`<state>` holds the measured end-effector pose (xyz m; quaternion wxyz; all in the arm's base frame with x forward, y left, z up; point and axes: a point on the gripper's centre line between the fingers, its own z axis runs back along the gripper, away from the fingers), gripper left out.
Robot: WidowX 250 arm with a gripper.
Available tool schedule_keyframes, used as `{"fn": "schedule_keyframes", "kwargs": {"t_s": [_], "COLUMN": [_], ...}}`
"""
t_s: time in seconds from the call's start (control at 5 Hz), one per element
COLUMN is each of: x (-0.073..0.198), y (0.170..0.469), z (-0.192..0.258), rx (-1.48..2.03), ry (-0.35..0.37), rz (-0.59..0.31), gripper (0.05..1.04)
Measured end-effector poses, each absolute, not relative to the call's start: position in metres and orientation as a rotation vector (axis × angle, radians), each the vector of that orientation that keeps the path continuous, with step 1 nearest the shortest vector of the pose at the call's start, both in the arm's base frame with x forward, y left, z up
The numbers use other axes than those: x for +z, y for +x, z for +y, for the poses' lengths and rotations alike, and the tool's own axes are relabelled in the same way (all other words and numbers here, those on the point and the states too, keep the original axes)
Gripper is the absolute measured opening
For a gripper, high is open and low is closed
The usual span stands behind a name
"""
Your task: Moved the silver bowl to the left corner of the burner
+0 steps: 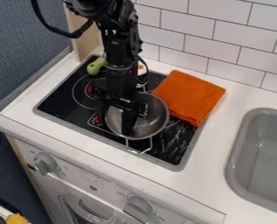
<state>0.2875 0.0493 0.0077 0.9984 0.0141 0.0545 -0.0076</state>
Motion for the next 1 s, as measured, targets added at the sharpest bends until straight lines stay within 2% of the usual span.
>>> {"fn": "schedule_keyframes", "kwargs": {"t_s": [0.2, 0.6, 0.8, 1.0], "x": [0.009, 0.026, 0.040, 0.053], "y": [0.288, 0.283, 0.278, 0.270], "z": [0.054, 0.057, 0.077, 0.100], "rx": [-0.001, -0.027, -0.004, 0.037], "ry": [0.024, 0.007, 0.007, -0.016], "rz": [0.107, 0.072, 0.048, 0.037], "gripper": [0.443, 0.162, 0.080, 0.075]}}
